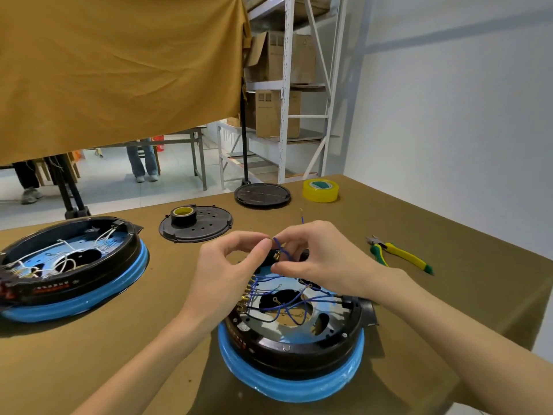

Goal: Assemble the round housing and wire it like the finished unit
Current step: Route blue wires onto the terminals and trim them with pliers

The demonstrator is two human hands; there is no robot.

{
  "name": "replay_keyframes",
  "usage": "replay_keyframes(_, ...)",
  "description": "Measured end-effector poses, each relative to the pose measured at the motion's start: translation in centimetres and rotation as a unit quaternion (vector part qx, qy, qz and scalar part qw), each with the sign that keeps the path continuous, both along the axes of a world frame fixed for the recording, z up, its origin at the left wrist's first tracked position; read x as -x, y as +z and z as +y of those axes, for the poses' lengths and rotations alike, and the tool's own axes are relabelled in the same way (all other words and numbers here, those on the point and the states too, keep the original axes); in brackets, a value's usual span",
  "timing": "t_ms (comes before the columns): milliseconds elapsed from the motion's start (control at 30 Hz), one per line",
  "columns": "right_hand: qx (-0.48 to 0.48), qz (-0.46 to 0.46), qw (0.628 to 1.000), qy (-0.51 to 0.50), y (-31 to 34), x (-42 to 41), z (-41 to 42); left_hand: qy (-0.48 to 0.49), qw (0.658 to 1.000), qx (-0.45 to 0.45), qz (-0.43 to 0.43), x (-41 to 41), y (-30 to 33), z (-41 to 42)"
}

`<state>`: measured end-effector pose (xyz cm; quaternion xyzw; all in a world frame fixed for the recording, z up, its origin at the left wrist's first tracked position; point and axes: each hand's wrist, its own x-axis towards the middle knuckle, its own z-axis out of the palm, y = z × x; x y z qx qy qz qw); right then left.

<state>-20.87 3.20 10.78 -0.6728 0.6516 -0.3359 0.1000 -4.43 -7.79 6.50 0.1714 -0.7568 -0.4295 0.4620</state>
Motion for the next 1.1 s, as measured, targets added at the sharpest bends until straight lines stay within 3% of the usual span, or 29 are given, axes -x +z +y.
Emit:
replay_keyframes(200,-0.025,0.018,1.0,0.001,-0.1,-1.3,0.8,-0.012,1.0,0.019,-0.017,-0.5,0.5,-0.3)
replay_keyframes(400,-0.092,0.148,0.983,-0.065,1.1,-0.5,1.1,-0.004,1.0,0.014,-0.025,-0.5,0.8,-0.8)
replay_keyframes(533,-0.058,0.205,0.975,-0.067,1.3,-0.1,2.0,0.026,0.999,0.027,-0.005,-0.7,1.1,-1.3)
replay_keyframes(633,-0.032,0.159,0.986,-0.037,1.8,-0.1,3.0,0.052,0.996,0.076,0.006,-1.0,1.0,-1.2)
replay_keyframes(833,-0.061,-0.112,0.989,0.074,5.2,2.2,5.0,0.045,0.965,0.258,0.003,-1.5,1.1,-1.2)
replay_keyframes(967,0.015,-0.072,0.994,-0.086,4.2,3.1,2.5,0.019,0.953,0.302,0.002,-1.4,0.4,-1.6)
replay_keyframes(1100,-0.131,-0.004,0.984,-0.117,2.2,2.5,-0.9,-0.009,0.951,0.309,0.014,-1.4,-0.1,-1.5)
